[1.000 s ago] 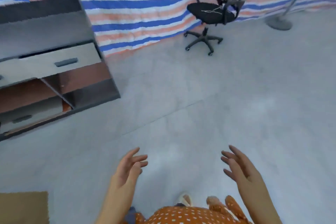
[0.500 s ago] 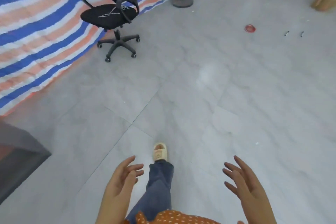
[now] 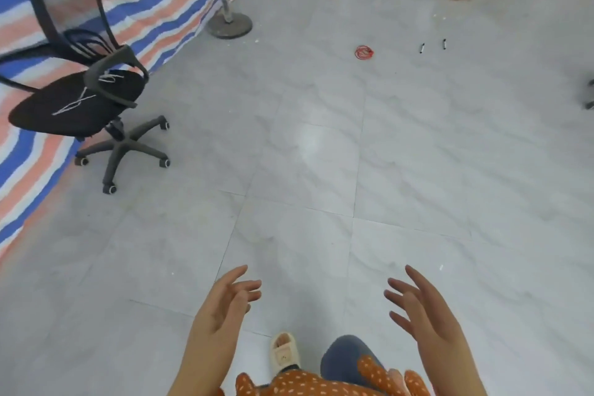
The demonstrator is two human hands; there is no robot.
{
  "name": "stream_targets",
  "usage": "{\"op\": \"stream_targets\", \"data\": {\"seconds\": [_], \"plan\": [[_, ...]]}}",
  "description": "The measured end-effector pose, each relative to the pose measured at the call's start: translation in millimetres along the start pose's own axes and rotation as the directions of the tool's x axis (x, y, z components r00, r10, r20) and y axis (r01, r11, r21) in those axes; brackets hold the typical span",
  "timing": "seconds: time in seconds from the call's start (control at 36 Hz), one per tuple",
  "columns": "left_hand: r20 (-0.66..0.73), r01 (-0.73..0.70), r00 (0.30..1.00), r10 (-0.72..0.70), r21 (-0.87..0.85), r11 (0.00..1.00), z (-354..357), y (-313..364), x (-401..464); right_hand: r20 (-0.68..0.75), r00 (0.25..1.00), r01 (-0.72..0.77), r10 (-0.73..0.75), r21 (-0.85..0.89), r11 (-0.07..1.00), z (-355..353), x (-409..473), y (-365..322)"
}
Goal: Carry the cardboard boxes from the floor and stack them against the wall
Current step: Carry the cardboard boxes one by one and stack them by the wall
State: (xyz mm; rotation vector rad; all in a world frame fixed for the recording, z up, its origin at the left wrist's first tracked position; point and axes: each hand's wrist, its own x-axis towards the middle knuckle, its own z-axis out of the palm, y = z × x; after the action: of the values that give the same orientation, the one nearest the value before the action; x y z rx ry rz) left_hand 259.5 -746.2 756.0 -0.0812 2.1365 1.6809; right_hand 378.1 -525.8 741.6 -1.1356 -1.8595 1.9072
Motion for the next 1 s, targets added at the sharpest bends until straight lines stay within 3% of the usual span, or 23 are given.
{"op": "stream_targets", "data": {"seconds": [0.11,0.28,0.47,0.64,0.83,1.0], "plan": [[0.082,0.016,0.996,-0.018,0.015,1.0,13,23,51,-0.09,0.994,-0.057,0.06,0.032,0.998,1,43,-11],[0.062,0.012,0.998,-0.015,0.052,0.999,40,53,143,-0.101,0.993,-0.061,0.064,0.026,0.998,11,132,-33],[-0.036,0.001,0.999,0.001,0.043,0.999,101,105,255,-0.034,0.999,-0.025,0.025,-0.003,1.0,11,287,-101],[-0.004,-0.011,1.0,0.011,0.047,0.999,156,162,338,0.016,1.0,0.004,-0.004,-0.047,0.999,12,398,-153],[-0.062,0.044,0.997,-0.042,0.044,0.998,177,194,434,0.095,0.993,-0.061,0.073,-0.128,0.99,37,495,-179],[-0.047,0.051,0.998,-0.048,0.067,0.996,189,224,547,0.073,0.996,-0.033,0.043,-0.135,0.99,77,597,-217]]}}
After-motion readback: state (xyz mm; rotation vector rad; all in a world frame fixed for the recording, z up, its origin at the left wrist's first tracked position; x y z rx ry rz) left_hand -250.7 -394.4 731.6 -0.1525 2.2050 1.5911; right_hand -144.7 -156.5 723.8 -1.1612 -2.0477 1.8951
